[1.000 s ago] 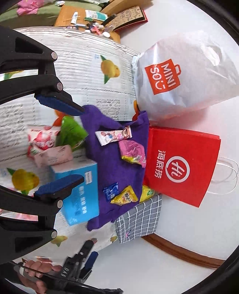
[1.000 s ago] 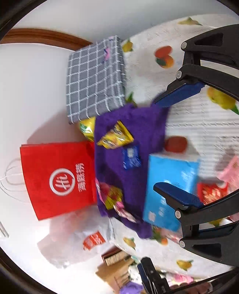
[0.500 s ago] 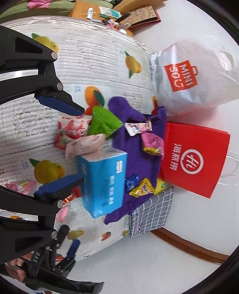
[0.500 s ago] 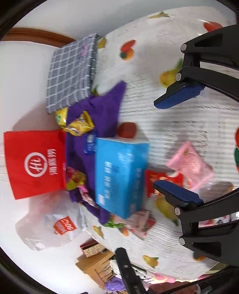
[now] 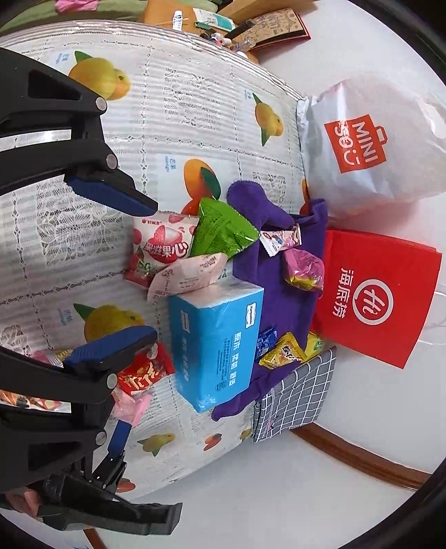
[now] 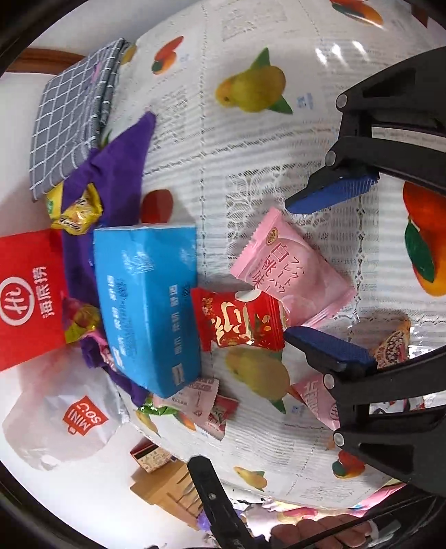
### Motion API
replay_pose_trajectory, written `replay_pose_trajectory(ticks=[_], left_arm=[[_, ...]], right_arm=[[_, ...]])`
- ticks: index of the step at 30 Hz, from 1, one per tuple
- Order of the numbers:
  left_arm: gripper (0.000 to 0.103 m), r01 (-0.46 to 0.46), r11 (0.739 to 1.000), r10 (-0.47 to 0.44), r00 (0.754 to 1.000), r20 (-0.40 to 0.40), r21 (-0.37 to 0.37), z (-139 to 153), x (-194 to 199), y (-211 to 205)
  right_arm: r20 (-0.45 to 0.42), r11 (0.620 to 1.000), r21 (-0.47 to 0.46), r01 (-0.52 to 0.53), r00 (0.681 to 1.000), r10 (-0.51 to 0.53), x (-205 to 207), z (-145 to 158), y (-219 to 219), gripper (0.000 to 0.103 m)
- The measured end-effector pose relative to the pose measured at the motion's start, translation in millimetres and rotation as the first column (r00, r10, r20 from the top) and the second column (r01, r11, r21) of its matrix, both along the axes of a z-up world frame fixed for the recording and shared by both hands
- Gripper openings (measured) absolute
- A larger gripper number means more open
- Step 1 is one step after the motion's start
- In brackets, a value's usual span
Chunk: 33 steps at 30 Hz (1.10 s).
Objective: Organize snacks
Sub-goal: 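Grasp the pink candy packet with the right tool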
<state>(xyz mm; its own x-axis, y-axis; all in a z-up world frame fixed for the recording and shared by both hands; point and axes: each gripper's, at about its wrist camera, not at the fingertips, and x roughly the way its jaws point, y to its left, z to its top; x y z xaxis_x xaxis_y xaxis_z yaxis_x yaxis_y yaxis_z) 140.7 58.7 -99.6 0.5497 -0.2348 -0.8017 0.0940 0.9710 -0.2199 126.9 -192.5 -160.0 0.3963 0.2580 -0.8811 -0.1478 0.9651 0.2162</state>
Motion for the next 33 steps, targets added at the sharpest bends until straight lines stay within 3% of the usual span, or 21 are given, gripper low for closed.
replay_pose_trajectory(ticks=[7, 15, 19, 21, 22, 26, 33], left_arm=[[0.064, 0.000, 1.000, 0.000, 1.000, -0.001, -0.023, -3, -2, 7], [0.064, 0.007, 1.000, -0.008, 1.000, -0.012, -0.027, -9, -1, 9], [0.064, 0.010, 0.999, -0.010, 1.000, -0.019, -0.032, -11, 0, 8], [0.064, 0.012, 0.999, -0.013, 1.000, -0.020, -0.035, -12, 0, 7], [0.064, 0.014, 0.999, -0.015, 1.000, -0.020, -0.038, -13, 0, 6], [0.064, 0.025, 0.999, -0.026, 0.999, -0.036, -0.035, -16, 3, 3], [0.064, 0.029, 0.999, -0.029, 0.999, -0.044, -0.019, -17, 3, 1]], right_arm=[[0.012, 1.000, -0.014, -0.001, 1.000, 0.001, 7, -6, 6, 0.068], [0.054, 0.995, -0.097, -0.029, 0.998, 0.034, 10, -4, 3, 0.062], [0.051, 0.988, -0.145, -0.055, 0.997, 0.063, 6, -1, -12, 0.064], [0.048, 0.985, -0.169, -0.041, 0.998, 0.050, 3, 0, -21, 0.069], [0.042, 0.985, -0.167, -0.031, 0.998, 0.038, 3, 0, -27, 0.073], [0.013, 0.999, -0.047, 0.000, 1.000, 0.001, 3, -3, -44, 0.074], [0.010, 0.999, 0.046, 0.011, 1.000, -0.011, 23, -6, -35, 0.074]])
